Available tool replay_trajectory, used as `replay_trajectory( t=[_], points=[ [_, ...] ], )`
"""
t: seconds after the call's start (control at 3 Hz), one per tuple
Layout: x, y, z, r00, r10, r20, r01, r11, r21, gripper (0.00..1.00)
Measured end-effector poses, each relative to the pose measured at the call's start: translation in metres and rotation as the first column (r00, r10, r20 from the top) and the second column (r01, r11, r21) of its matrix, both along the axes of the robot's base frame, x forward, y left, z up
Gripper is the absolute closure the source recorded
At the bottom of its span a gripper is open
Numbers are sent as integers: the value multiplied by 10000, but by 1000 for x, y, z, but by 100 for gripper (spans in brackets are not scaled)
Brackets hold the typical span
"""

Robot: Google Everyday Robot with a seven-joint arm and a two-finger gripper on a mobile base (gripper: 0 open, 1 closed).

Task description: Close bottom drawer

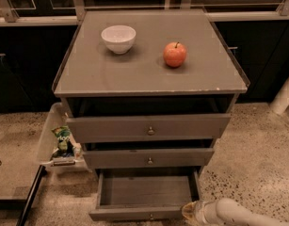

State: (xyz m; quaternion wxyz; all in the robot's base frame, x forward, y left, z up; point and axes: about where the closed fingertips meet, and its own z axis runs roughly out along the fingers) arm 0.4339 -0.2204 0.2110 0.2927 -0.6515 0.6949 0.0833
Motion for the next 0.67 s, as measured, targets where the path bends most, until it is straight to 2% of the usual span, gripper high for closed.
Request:
replay_trajectory(
  t=[0.33,0.67],
  points=[
    [0,-4,-14,9999,142,-3,-142,9999,-82,100],
    [0,-4,-13,9999,142,-3,-142,9999,-82,100]
  ],
)
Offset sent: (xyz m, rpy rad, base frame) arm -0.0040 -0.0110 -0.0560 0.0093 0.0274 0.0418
